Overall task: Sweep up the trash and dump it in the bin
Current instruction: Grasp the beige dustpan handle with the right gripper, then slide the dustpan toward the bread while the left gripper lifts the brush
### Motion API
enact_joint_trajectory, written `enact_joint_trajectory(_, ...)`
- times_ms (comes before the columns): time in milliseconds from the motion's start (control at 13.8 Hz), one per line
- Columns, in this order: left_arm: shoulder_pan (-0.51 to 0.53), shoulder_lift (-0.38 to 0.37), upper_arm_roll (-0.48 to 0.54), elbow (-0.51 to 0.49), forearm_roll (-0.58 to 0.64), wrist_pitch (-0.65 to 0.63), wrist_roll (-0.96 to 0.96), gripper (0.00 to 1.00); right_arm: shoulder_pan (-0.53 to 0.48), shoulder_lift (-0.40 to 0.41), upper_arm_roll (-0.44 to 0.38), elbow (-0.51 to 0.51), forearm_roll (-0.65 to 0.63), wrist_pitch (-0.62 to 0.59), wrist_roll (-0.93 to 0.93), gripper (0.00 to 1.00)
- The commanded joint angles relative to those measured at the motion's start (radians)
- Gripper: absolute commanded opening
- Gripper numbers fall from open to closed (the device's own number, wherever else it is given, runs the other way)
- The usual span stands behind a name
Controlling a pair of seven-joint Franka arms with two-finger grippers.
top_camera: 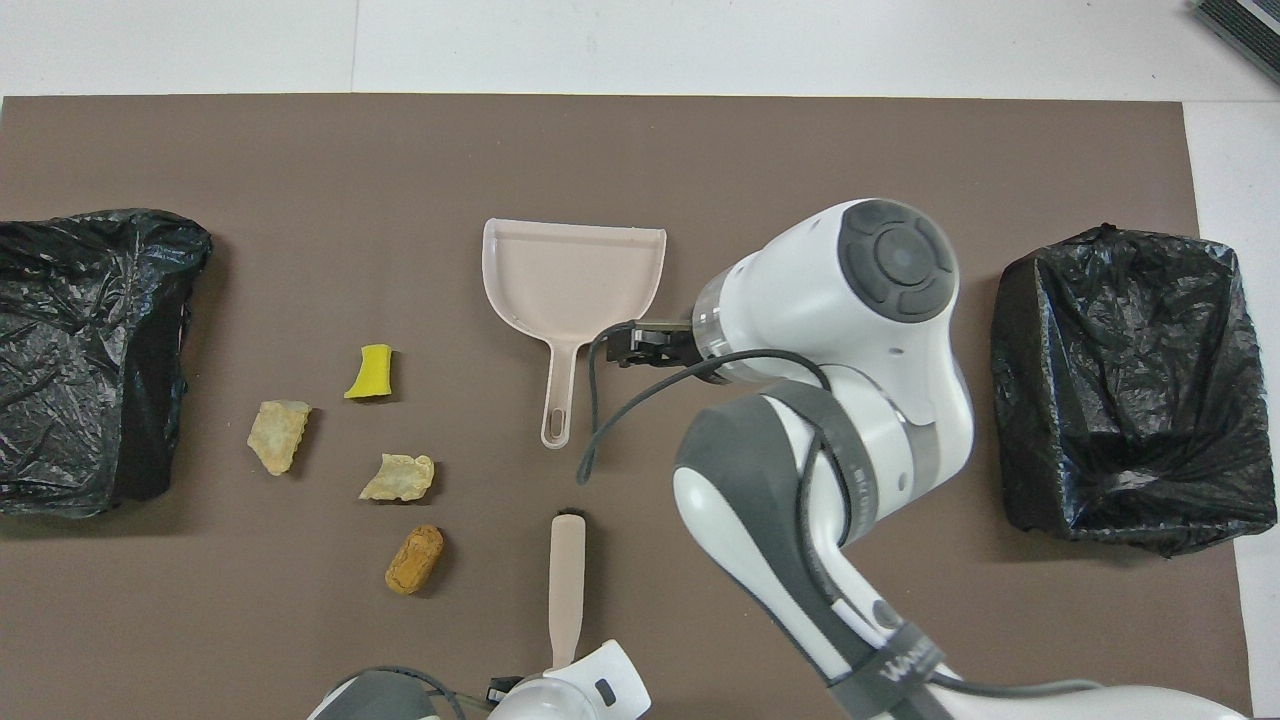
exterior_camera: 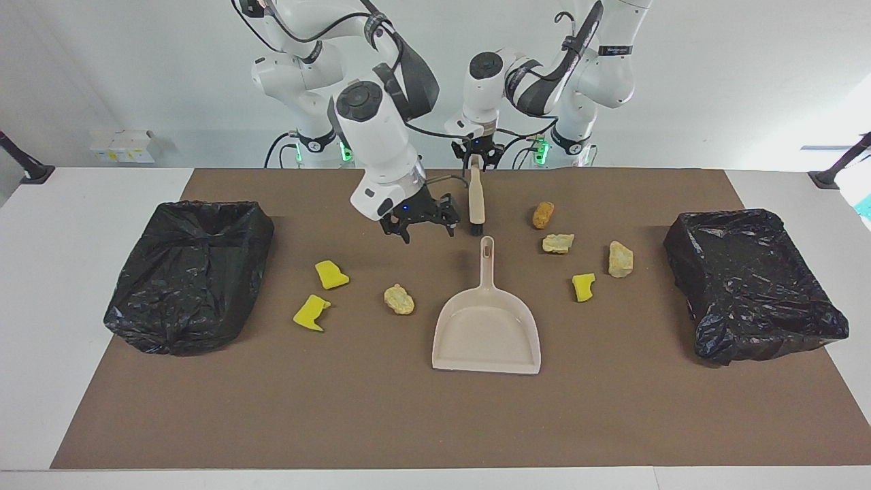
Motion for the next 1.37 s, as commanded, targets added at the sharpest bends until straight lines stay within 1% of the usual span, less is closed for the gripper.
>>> enact_joint_trajectory(0,-0.019,-0.009,0.012,-0.017,-0.011,0.016,-0.012,0.08,0.049,0.081,-0.002,0.028,0.015,0.065,0.123,1.00)
enact_joint_trajectory(72,-0.020,-0.009,0.012,-0.017,-0.011,0.014,-0.012,0.01,0.070,0.107,-0.003,0.028,0.012,0.085,0.171,1.00)
enact_joint_trajectory(217,-0.019,-0.009,0.012,-0.017,-0.011,0.010,-0.011,0.00,0.119,0.150,-0.006,0.029,0.009,0.140,0.260,1.00)
enact_joint_trajectory(362,-0.017,-0.002,0.014,-0.012,-0.011,0.002,-0.021,0.00,0.149,0.178,-0.006,0.029,-0.057,0.143,0.320,1.00)
enact_joint_trajectory(434,-0.014,-0.002,0.014,-0.009,-0.011,-0.022,-0.044,0.00,0.162,0.191,-0.005,0.029,-0.095,0.143,0.343,1.00)
enact_joint_trajectory(578,-0.009,-0.008,0.016,-0.004,-0.011,-0.053,-0.054,0.00,0.176,0.205,-0.006,0.029,-0.135,0.145,0.362,1.00)
enact_joint_trajectory(723,-0.006,-0.012,0.017,0.022,-0.011,-0.108,-0.112,0.00,0.186,0.216,-0.005,0.029,-0.164,0.148,0.363,1.00)
enact_joint_trajectory(868,0.009,-0.024,0.022,0.049,-0.005,-0.185,-0.140,0.00,0.189,0.218,-0.005,0.029,-0.187,0.147,0.362,0.87)
enact_joint_trajectory(940,0.038,-0.038,0.022,0.058,0.002,-0.211,-0.138,0.00,0.189,0.218,-0.005,0.029,-0.200,0.148,0.362,0.85)
enact_joint_trajectory(1085,0.067,-0.068,0.025,0.062,0.015,-0.258,-0.140,0.00,0.189,0.231,-0.005,0.072,-0.217,0.140,0.360,0.84)
enact_joint_trajectory(1229,0.139,-0.096,0.023,0.085,0.028,-0.312,-0.138,0.00,0.190,0.232,-0.003,0.072,-0.270,0.143,0.357,0.62)
enact_joint_trajectory(1302,0.177,-0.113,0.023,0.104,0.041,-0.341,-0.135,0.00,0.189,0.232,-0.002,0.072,-0.290,0.145,0.357,0.60)
